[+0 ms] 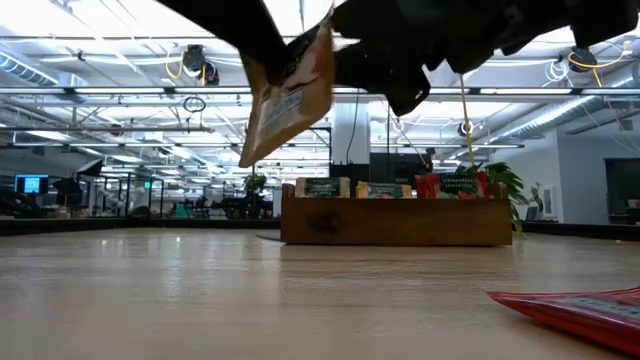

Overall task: Pick & Place Tea
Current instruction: Put the brown tea bag into the left wooden organizer

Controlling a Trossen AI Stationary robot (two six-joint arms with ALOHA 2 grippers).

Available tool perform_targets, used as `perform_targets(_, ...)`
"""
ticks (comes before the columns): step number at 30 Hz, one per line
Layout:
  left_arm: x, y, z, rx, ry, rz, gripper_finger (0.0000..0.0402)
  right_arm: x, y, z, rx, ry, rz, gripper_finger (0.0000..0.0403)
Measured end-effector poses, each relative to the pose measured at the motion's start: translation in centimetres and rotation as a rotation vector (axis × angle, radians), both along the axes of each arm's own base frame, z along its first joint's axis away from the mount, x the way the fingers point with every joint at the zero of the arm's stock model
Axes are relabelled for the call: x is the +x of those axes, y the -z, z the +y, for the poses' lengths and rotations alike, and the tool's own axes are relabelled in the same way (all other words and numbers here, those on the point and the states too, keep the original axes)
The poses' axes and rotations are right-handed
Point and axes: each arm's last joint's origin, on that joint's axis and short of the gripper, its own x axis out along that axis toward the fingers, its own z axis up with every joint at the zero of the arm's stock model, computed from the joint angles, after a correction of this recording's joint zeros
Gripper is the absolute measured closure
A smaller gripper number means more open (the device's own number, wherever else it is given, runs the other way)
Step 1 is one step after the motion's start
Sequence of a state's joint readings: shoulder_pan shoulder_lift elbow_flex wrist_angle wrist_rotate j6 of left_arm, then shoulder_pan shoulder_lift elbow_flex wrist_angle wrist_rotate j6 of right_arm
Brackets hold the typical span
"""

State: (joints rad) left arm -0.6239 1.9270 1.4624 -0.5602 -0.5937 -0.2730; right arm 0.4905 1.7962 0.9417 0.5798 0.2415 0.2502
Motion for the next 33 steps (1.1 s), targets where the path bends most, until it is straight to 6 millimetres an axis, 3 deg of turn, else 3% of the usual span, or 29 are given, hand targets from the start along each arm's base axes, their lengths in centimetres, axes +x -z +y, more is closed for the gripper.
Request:
perform_targets(11, -0.2, -0.1, 0.2, 0.106, -0.085, -0.064, 0.0397, -0.4, -2.1, -1.3, 0.035, 0.048, 0.009, 0.0219)
perform_targets(18, -0.1, -0.2, 0.2, 0.100, -0.086, -0.076, 0.0397, 0.0, -0.5, -1.7, 0.032, 0.086, 0.073, 0.0236)
perform_targets(24, 0.0, -0.2, 0.2, 0.084, -0.082, -0.076, 0.0397, 0.1, -0.3, -1.7, -0.005, 0.102, 0.068, 0.0290)
perform_targets(30, 0.2, -0.3, 0.4, 0.083, -0.083, -0.080, 0.0396, 0.1, -0.2, -1.7, -0.086, 0.068, 0.056, 0.0387)
perform_targets(33, 0.2, -0.4, 0.3, 0.093, -0.066, -0.077, 0.0395, -0.1, -0.2, -1.5, -0.137, 0.045, 0.055, 0.0394)
